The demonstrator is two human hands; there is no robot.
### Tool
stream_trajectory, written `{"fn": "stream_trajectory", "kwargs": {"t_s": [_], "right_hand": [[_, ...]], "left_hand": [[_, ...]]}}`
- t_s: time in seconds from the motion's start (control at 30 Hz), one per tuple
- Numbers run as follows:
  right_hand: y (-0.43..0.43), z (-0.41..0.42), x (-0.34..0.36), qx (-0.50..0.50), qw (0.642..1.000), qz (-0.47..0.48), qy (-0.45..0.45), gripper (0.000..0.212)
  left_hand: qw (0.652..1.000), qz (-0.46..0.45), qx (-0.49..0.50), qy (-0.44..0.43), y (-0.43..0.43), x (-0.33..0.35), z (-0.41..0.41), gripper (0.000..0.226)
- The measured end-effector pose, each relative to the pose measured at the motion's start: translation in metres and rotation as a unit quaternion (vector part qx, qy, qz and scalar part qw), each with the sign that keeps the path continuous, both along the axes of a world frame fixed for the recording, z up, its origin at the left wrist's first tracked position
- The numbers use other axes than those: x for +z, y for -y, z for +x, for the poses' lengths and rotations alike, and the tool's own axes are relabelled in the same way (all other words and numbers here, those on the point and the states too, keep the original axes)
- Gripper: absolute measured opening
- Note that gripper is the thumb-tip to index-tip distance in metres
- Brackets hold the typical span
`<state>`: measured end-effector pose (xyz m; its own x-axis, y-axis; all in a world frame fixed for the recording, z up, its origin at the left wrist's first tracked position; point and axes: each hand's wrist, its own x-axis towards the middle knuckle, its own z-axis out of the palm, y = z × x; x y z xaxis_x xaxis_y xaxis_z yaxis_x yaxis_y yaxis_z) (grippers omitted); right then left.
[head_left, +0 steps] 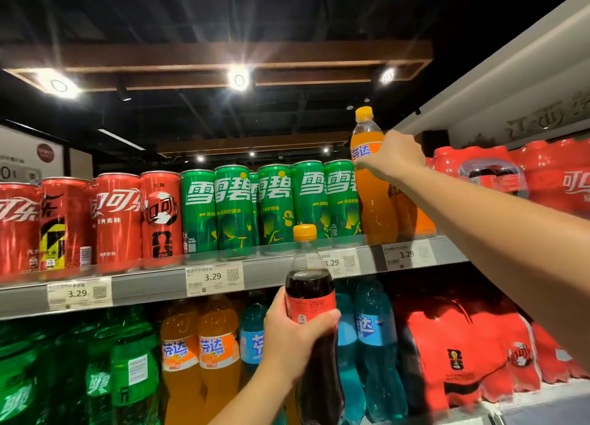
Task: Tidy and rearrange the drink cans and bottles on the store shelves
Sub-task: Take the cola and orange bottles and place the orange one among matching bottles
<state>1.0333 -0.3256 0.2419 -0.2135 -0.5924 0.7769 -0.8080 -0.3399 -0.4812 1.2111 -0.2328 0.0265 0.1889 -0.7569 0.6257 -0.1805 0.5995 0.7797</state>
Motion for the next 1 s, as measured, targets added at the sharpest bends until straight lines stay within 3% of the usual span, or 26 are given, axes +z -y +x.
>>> {"fn": "stream_trajectory", "kwargs": {"t_s": [0.4,0.6,0.83,1.0], "right_hand": [[0.004,0.003,-0.004,0.052,0.995,0.015,0.086,0.062],[-0.026,0.011,-0.028,0.106,0.974,-0.091,0.177,0.046],[-0.076,0.044,-0.092,0.227,0.955,-0.129,0.142,0.015],[-0.094,0.062,-0.136,0.274,0.95,-0.092,0.113,0.012]], "left_hand": [[1.0,0.004,0.008,-0.008,-0.007,-0.009,0.008,0.065],[0.999,-0.01,0.035,-0.015,-0.019,-0.015,0.015,0.062],[0.998,0.004,0.055,-0.028,-0.036,-0.022,0.028,0.062],[0.997,0.016,0.063,-0.031,-0.054,-0.028,0.046,0.057]]}}
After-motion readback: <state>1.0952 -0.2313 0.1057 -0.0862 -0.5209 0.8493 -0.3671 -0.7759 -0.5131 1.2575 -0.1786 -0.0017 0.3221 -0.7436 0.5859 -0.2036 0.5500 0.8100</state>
